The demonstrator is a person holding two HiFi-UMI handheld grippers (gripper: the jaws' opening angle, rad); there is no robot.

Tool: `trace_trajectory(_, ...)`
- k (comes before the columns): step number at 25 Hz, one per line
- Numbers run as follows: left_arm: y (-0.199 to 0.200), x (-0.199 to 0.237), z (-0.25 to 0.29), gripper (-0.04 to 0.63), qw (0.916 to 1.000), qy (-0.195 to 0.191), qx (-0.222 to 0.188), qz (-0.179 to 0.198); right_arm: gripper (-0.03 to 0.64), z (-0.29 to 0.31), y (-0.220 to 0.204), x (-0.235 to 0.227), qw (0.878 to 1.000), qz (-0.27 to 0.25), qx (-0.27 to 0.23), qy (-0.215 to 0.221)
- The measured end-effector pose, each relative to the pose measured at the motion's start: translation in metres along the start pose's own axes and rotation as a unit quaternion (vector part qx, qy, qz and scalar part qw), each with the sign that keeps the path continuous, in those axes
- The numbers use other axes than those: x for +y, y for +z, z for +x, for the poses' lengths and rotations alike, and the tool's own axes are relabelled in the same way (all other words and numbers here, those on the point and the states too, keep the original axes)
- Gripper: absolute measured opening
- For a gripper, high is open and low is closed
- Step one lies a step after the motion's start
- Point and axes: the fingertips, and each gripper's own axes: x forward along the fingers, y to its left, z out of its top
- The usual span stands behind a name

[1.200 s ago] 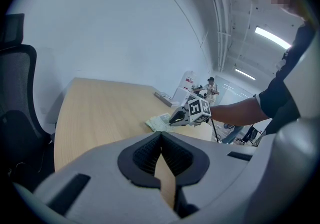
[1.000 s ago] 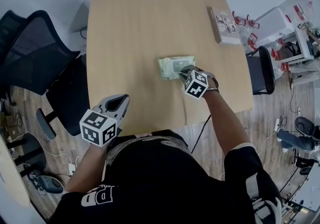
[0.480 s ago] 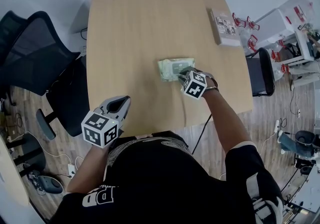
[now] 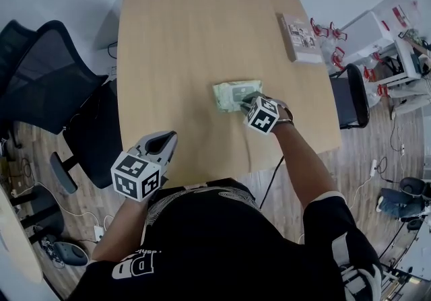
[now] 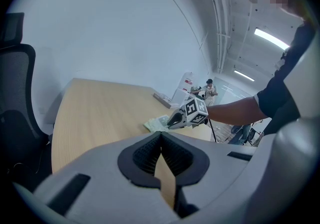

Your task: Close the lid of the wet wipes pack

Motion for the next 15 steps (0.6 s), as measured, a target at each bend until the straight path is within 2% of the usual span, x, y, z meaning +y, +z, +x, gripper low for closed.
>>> trace_trajectory(4, 0.001, 0.002, -0.002, 0.017, 0.9998, -0.017, 0.004, 0.011, 0.060, -0.002, 0.002, -0.003, 0.999, 0.023, -0.002, -0.030)
trace_trajectory(8, 0.000, 0.005, -0.006, 0.017, 0.9992, -0.033, 0.009, 0.022, 0.060, -0.016, 0.005, -0.008, 0.995, 0.073, -0.025, -0.068)
trace_trajectory(12, 0.001, 0.007, -0.011, 0.017, 0.9982, -0.049, 0.008, 0.033, 0.041, -0.038, 0.015, -0.004, 0.985, 0.129, -0.063, -0.099)
trace_trajectory(15, 0.001, 0.006, -0.013, 0.017, 0.9968, -0.067, 0.010, 0.043, 0.020, -0.058, 0.024, 0.007, 0.972, 0.175, -0.097, -0.122)
